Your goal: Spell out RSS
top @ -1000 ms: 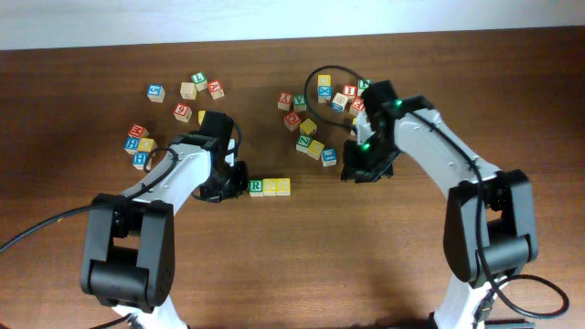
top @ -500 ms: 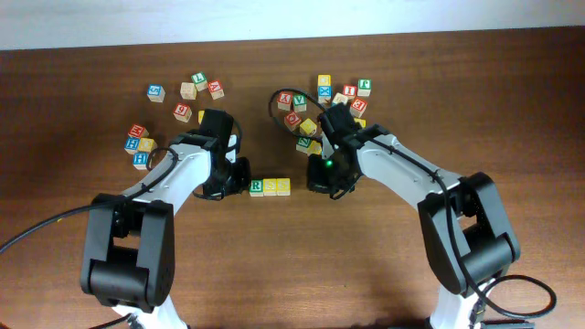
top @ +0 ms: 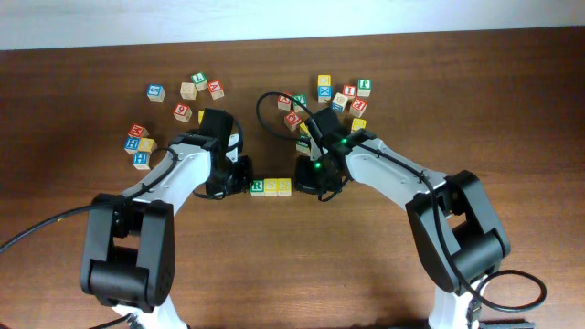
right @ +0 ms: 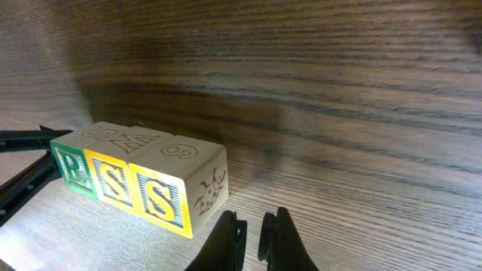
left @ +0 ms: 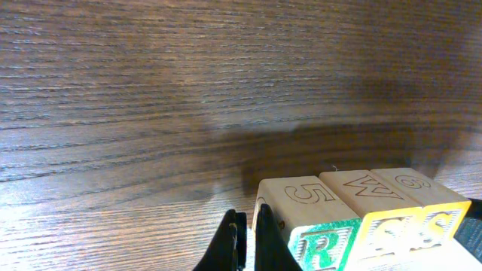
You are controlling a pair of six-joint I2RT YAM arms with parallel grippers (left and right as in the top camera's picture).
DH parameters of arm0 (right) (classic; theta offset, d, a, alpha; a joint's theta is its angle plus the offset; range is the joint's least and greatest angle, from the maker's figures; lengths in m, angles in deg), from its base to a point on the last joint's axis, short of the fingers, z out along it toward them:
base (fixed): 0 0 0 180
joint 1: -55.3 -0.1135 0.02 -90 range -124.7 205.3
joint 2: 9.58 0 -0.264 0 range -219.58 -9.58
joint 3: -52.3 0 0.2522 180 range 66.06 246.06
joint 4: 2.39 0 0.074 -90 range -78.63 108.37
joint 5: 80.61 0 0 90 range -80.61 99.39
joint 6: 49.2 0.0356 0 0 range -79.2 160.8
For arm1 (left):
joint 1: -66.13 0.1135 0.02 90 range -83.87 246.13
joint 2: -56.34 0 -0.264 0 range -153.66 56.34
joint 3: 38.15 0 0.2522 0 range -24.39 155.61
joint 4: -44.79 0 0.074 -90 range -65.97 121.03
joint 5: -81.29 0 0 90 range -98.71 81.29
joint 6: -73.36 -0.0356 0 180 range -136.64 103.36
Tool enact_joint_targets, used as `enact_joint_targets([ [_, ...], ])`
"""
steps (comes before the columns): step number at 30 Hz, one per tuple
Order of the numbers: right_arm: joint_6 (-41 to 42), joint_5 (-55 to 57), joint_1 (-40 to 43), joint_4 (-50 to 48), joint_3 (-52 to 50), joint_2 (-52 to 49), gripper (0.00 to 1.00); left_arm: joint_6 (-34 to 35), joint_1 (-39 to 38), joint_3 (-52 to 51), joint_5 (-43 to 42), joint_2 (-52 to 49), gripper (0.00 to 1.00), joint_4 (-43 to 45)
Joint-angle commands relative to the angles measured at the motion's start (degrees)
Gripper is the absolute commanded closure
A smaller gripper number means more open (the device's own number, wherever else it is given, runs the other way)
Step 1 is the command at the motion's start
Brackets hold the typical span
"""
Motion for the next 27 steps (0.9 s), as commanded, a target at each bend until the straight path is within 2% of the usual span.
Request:
enact_joint_targets([
  [1,1.14,-0.74,-0.79,-0.46,-0.42,-0.92,0.96,0.76,-0.07,0.66,-1.42,-0.79,1.00,0.04],
  [27,1.79,-0.72,-1.57,-3.41,-0.44,-1.05,0.96,0.76,-0.11,0.66,-2.84,-0.79,1.00,-0.76],
])
